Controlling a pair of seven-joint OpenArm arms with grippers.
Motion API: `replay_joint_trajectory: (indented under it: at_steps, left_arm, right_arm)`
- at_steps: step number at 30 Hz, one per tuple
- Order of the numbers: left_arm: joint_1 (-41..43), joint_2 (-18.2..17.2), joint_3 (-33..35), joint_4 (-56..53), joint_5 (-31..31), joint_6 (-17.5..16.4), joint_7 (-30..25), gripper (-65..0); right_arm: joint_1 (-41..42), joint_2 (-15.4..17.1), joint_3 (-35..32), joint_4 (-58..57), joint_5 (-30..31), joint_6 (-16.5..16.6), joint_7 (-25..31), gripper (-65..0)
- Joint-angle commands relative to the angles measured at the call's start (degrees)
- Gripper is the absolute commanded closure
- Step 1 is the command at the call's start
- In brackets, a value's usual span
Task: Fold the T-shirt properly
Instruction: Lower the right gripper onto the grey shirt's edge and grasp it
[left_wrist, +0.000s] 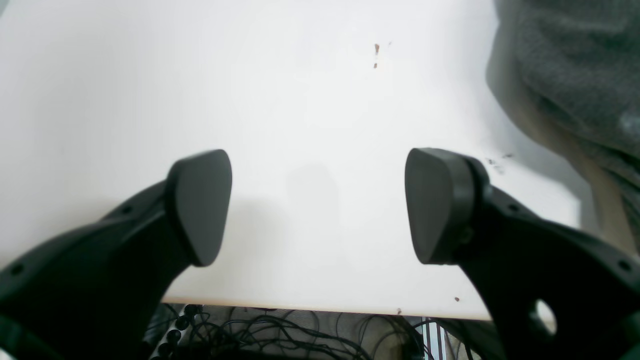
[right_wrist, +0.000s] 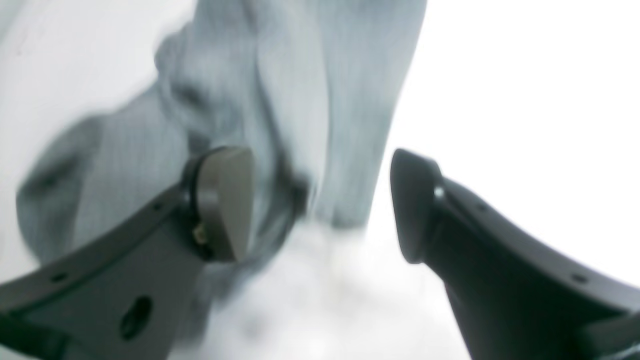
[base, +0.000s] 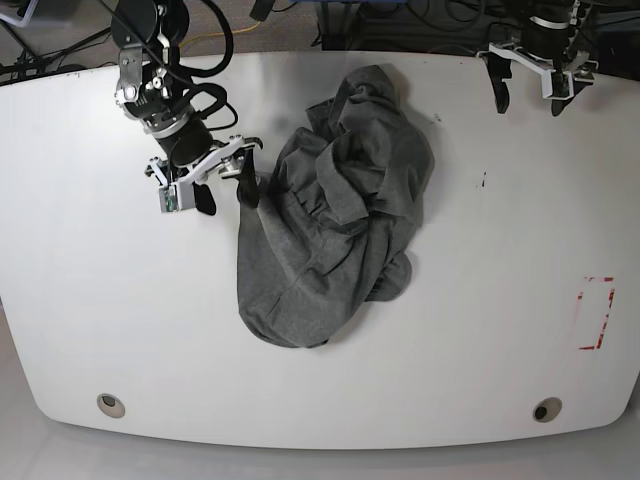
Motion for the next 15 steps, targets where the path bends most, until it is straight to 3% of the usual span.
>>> replay_joint_trajectory:
  at_steps: [1,15]
  left_arm:
    - [0.8,-0.1,0.3,0.9,0.0,0.1,-1.1,-50.6]
    - [1.6,0.0,1.3,0.9,0.0,0.1,-1.1,-50.6]
  right_arm:
    - [3.9,0.5,-0.3,-3.4,0.4,0.4,0.0,-40.9]
    - [23.8,0.7,-0.7,-24.3,1.1,0.5,-0.2,-40.9]
